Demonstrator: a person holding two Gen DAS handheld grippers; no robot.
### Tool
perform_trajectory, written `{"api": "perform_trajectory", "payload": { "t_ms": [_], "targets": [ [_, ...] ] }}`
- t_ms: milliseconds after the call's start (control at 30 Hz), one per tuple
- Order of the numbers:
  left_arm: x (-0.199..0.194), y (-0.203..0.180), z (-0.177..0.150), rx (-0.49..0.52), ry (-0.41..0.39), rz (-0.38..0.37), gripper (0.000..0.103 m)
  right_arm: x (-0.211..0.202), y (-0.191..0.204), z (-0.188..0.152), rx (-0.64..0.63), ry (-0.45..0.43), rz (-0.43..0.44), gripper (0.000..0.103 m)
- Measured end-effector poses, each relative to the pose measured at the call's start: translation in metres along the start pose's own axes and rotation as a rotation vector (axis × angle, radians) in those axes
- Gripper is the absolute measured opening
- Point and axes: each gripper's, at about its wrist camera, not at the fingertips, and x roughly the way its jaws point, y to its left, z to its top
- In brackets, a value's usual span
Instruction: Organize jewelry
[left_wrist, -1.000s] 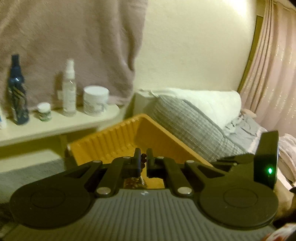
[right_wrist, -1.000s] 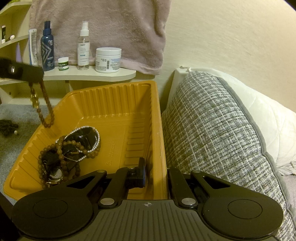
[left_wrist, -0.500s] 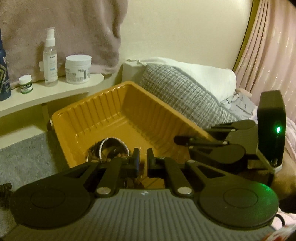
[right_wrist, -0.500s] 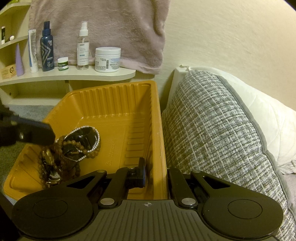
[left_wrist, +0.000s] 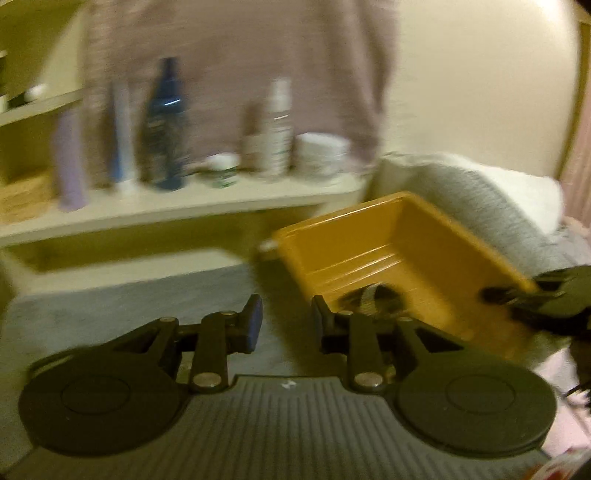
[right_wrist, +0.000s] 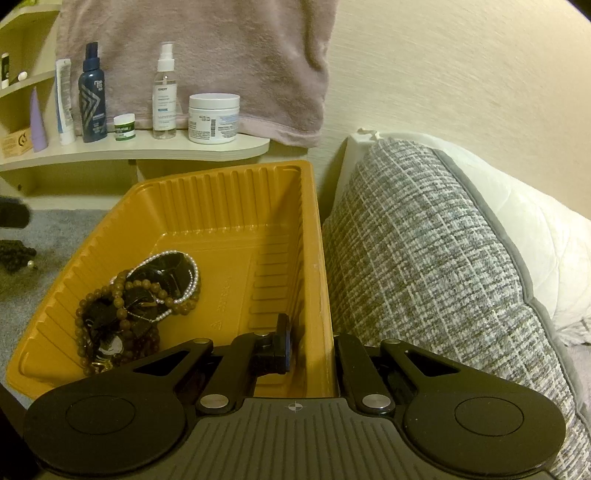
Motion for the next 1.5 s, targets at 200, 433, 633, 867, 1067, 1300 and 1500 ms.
{"api": "perform_trajectory", "payload": {
  "t_ms": [200, 433, 633, 867, 1067, 1300, 1500],
  "targets": [
    [-0.001, 0.03, -0.038, -0.018, 0.06, 0.128, 0.025, 0.001, -0.001, -0.001, 0.001, 0.003, 0.002, 0.006],
    [0.01, 0.039, -0.053, -0.016, 0.061, 0.161, 0.026, 0.0, -0.001, -0.001, -0.003, 0.004, -0.001, 0.006],
    [0.028, 0.029, -0.046, 0.023, 0.036, 0.177, 0.026, 0.0, 0.0, 0.0, -0.008, 0.005, -0.003, 0.006],
    [0.05, 0.018, -0.046, 0.111, 0.05, 0.216, 0.025, 0.001, 0.0, 0.001, -0.009, 0.006, -0.002, 0.006],
    [0.059, 0.017, -0.052, 0.146, 0.074, 0.256, 0.017, 0.002, -0.001, 0.001, -0.01, 0.008, -0.002, 0.006],
    [0.051, 0.019, -0.05, 0.141, 0.06, 0.258, 0.007, 0.002, -0.001, 0.001, -0.011, 0.007, -0.003, 0.006],
    [0.034, 0.012, -0.039, 0.12, 0.019, 0.217, 0.007, 0.002, -0.001, 0.001, -0.012, 0.007, -0.003, 0.006]
  ]
}}
